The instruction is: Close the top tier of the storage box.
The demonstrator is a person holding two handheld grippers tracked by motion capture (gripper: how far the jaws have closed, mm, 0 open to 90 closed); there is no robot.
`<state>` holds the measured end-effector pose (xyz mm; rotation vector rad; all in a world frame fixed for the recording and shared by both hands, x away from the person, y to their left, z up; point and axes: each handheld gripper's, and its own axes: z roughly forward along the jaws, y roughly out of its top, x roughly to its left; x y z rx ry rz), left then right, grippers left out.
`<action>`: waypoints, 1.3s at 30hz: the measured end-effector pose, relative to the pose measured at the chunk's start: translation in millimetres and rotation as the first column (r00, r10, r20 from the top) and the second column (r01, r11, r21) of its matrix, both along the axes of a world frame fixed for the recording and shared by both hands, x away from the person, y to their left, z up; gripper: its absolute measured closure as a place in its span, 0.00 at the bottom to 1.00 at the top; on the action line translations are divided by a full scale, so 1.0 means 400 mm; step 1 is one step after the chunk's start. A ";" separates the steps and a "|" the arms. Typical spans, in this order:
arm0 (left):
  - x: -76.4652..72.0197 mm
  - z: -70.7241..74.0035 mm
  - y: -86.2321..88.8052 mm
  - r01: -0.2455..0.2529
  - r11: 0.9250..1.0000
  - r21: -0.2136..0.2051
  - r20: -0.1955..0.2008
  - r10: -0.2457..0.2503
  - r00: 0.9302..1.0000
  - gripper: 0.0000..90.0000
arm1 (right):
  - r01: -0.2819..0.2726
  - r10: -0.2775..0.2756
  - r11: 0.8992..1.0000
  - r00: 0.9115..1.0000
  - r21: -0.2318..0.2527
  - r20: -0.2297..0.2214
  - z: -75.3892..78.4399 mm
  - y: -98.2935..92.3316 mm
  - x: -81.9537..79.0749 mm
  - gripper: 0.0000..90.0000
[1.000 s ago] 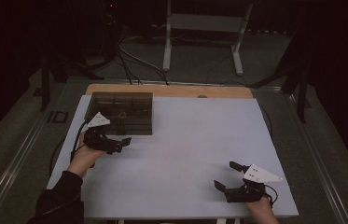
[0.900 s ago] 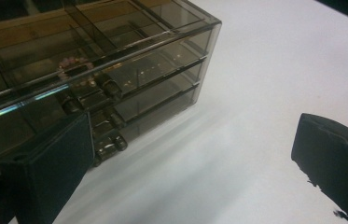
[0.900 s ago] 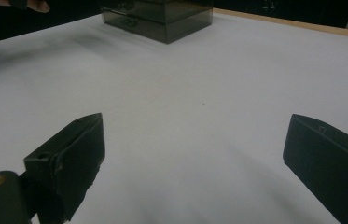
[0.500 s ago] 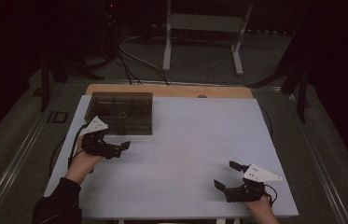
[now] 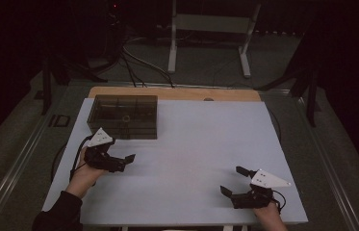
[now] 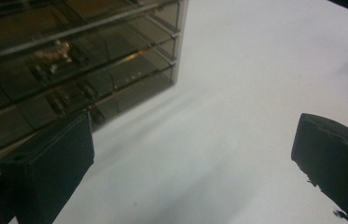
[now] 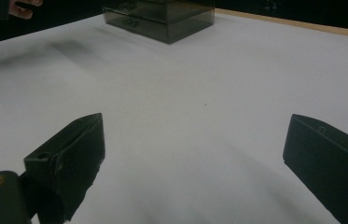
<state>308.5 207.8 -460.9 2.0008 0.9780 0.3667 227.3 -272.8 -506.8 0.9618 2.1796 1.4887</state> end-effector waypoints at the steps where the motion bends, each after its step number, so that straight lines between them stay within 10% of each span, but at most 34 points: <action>1: -0.007 -0.002 0.001 0.000 1.000 -0.005 0.012 0.000 1.000 0.00 | 0.000 0.000 1.000 1.000 0.000 0.000 0.000 0.000 0.000 0.06; 27: -0.106 -0.087 0.012 0.080 0.996 -0.041 0.029 -0.078 0.997 0.00 | -0.004 0.004 1.000 1.000 -0.005 0.003 0.002 0.002 -0.002 0.06; 39: -0.151 -0.127 0.050 -0.006 1.000 0.015 0.001 0.006 1.000 0.00 | -0.005 0.005 1.000 1.000 -0.007 0.006 0.004 0.001 -0.004 0.06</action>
